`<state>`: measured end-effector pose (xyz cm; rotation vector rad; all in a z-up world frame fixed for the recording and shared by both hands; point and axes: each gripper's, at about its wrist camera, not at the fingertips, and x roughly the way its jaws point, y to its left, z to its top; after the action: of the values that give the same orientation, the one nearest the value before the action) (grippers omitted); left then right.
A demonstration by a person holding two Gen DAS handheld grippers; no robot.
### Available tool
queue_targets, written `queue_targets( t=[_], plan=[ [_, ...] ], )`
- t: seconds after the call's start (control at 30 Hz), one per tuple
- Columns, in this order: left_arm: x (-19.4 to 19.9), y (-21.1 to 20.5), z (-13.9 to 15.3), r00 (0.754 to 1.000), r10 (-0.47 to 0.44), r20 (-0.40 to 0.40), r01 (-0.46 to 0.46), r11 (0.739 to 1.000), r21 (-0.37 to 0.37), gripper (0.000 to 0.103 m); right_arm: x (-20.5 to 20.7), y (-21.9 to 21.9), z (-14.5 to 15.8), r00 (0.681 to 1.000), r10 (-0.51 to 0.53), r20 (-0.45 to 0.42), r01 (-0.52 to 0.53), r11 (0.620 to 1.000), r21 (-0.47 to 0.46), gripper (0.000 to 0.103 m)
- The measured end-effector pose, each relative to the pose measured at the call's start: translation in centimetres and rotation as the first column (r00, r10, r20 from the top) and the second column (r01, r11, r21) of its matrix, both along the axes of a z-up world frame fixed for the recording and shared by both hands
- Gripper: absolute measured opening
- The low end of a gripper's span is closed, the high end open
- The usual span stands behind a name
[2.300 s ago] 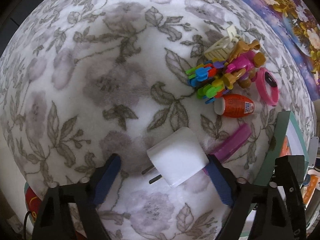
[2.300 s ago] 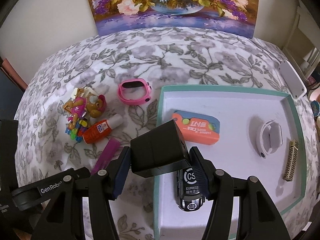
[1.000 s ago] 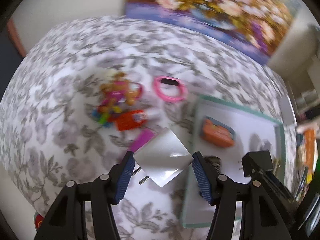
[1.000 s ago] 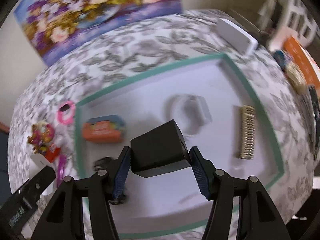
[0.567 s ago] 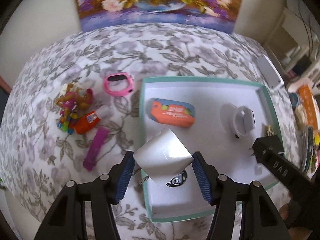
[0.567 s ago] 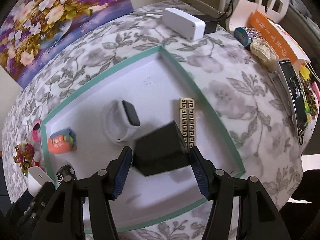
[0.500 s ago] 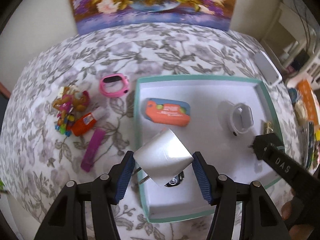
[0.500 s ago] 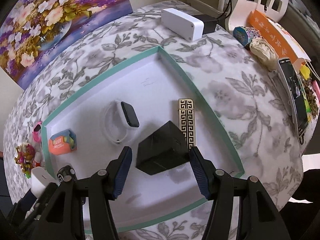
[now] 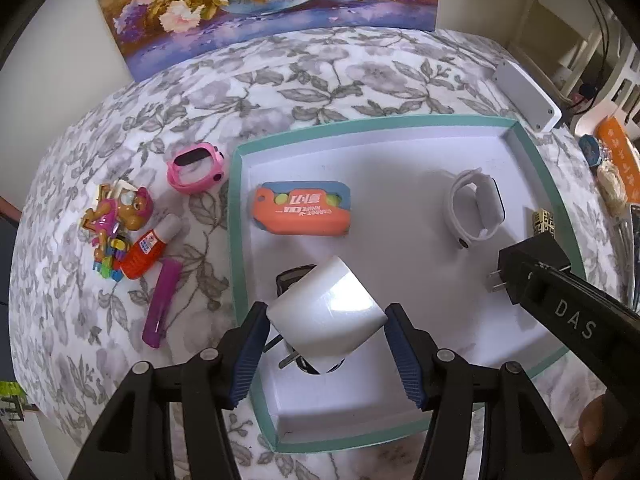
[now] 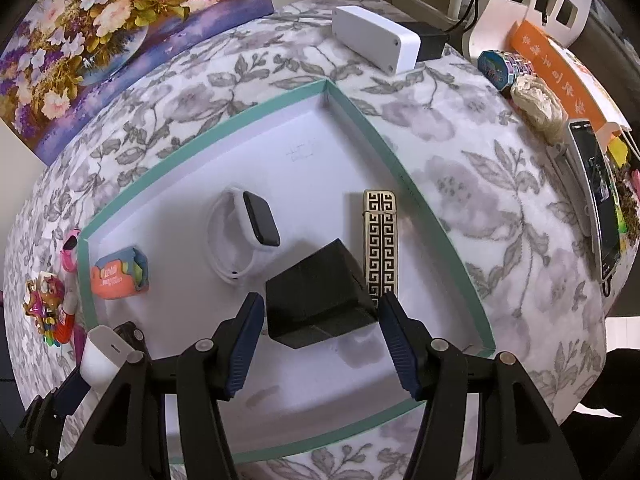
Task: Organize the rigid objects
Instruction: 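Carry the black charger into the tray with the right gripper while the left gripper drops the white adapter there, then open the right gripper and withdraw both grippers from the tray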
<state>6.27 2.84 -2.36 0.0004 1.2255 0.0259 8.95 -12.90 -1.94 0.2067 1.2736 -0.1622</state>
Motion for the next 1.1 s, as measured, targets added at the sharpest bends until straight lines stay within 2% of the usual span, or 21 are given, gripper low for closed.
queue_targets(
  t=[0.03,0.13,0.33,0.4,0.43,0.53,0.63,0.7,0.9,1.1],
  plan=[
    [0.0,-0.1,0.0,1.0,-0.001,0.002,0.001,1.0,0.001,0.064,0.0,0.0,0.0,1.0,0.0,-0.001,0.0,1.0,0.0,0.061],
    [0.0,-0.3,0.3,1.0,-0.005,0.016,0.005,1.0,0.009,0.076,0.1,-0.1,0.0,1.0,-0.003,-0.005,0.003,1.0,-0.01,0.061],
    [0.0,0.3,0.6,1.0,0.009,0.022,-0.009,1.0,0.015,0.079,0.2,0.0,-0.3,1.0,-0.003,-0.017,0.003,1.0,-0.017,0.063],
    [0.1,0.7,0.7,1.0,0.024,0.02,-0.024,1.0,0.01,0.08,0.3,0.1,-0.3,1.0,-0.003,-0.015,0.002,1.0,-0.024,0.067],
    [0.2,1.0,0.7,0.999,0.035,0.02,-0.036,0.999,0.005,0.081,0.3,0.1,-0.4,1.0,-0.004,-0.014,0.003,1.0,-0.026,0.075],
    [0.3,2.0,0.9,0.997,0.077,0.028,-0.078,0.997,0.008,0.098,0.4,0.2,-0.4,1.0,-0.002,-0.008,0.001,1.0,-0.028,0.076],
    [0.3,3.1,1.2,0.993,0.114,0.034,-0.114,0.993,-0.004,0.099,0.4,0.3,-0.4,1.0,0.001,-0.006,-0.001,0.999,-0.041,0.077],
    [0.3,4.1,1.3,0.988,0.148,0.032,-0.147,0.989,-0.019,0.103,0.4,0.3,-0.5,1.0,0.003,-0.004,-0.003,0.999,-0.045,0.085],
    [0.5,7.8,1.4,0.964,0.264,0.016,-0.264,0.964,-0.035,0.103,0.3,0.8,-0.3,1.0,0.017,0.019,-0.016,0.999,-0.048,0.086],
    [0.1,12.5,1.5,0.921,0.39,-0.001,-0.389,0.918,-0.074,0.103,0.2,2.5,0.0,0.997,0.059,0.043,-0.057,0.996,-0.064,0.086]
  ],
)
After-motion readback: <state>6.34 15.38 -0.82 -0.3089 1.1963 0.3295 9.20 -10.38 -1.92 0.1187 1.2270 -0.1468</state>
